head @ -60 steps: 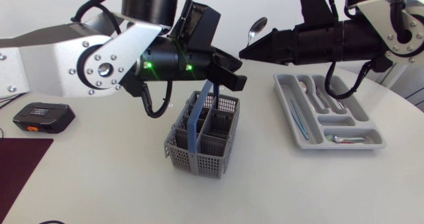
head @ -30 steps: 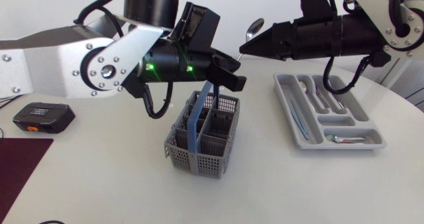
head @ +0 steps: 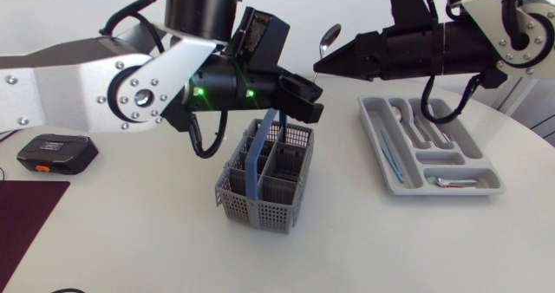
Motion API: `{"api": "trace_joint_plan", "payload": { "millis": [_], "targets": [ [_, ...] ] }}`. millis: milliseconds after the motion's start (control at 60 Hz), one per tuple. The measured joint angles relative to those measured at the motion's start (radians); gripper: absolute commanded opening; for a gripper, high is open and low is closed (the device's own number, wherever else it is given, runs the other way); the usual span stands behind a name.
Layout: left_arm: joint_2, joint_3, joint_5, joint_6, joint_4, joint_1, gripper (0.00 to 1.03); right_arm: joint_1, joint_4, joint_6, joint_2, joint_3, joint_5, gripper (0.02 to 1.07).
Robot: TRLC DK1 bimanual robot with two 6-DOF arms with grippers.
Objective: Unload the cutlery basket into the drawer organizer.
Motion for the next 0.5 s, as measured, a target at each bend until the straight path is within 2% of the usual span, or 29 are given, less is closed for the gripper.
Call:
{"api": "trace_joint_plan", "payload": {
  "millis": [100, 250, 400, 500],
  "targets": [
    [-0.004, 0.0, 0.0, 0.0, 0.0, 0.005, 0.85, -0.028, 0.0, -0.014, 0.0, -0.008, -0.019, 0.09],
    [-0.029, 0.0, 0.0, 0.001, -0.015, 0.035, 0.88, -0.102, -0.059, -0.099, 0.0, -0.023, -0.056, 0.09],
    [-0.064, -0.001, -0.001, 0.019, -0.047, 0.082, 0.89, -0.213, -0.214, -0.286, 0.001, -0.023, -0.086, 0.09],
    [-0.08, -0.001, -0.004, 0.03, -0.084, 0.124, 0.89, -0.283, -0.349, -0.472, 0.016, -0.016, -0.091, 0.09]
  ]
}}
